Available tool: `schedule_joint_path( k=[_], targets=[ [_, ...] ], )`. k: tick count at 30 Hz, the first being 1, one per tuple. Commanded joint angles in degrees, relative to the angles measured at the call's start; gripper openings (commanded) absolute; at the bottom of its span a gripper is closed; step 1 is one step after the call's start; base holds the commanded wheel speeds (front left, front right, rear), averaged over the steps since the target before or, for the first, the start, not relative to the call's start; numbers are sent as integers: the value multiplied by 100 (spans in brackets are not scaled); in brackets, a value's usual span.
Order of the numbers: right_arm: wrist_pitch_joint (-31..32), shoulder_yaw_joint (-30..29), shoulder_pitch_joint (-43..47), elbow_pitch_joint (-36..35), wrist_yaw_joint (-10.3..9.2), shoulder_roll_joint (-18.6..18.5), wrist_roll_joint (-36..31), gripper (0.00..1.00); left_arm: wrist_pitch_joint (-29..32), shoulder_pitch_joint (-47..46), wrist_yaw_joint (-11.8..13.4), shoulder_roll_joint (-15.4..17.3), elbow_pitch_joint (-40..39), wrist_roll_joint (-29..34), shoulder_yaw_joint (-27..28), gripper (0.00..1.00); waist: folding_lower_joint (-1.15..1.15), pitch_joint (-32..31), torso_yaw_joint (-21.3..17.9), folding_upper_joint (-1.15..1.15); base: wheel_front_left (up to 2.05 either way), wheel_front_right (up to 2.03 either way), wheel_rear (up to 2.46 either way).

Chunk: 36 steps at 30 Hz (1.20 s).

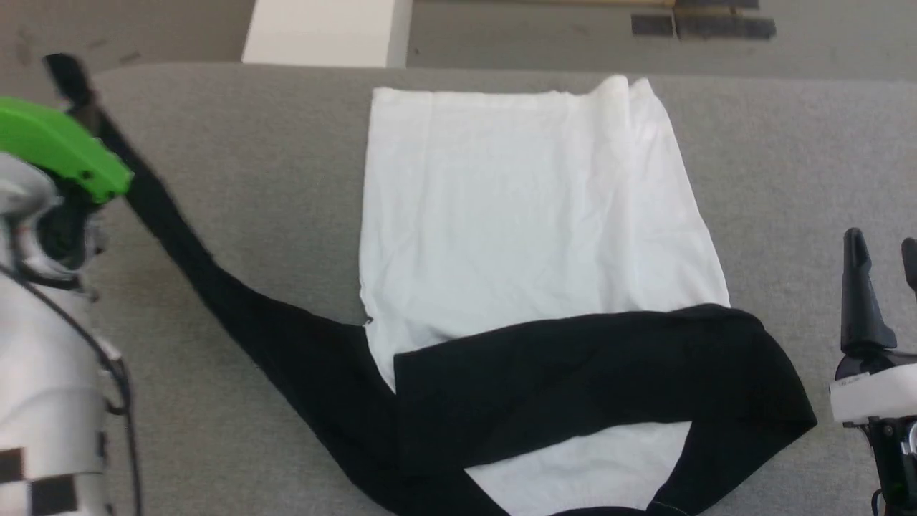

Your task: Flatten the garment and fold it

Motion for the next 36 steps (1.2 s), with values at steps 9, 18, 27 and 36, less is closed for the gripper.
schedule_joint_path(
  k=[9,18,27,36],
  targets=[
    [-3,-17,213,101,-8,3,156,100,605,831,-482,-1512,-2059,-118,-1873,0,0,-824,166,0,0,0,0],
    [-15,-24,240,104,-8,3,218,100,710,998,-536,-1748,-1606,-501,-3698,0,0,-770,-96,0,0,0,0],
    [-107,0,195,191,-8,3,276,100,493,966,-391,-1752,-800,-1089,-5644,0,0,-556,-408,0,0,0,0],
    [-204,49,114,259,-8,3,289,100,508,909,-402,-1752,-95,-1367,-6825,0,0,-387,-530,0,0,0,0]
  ],
)
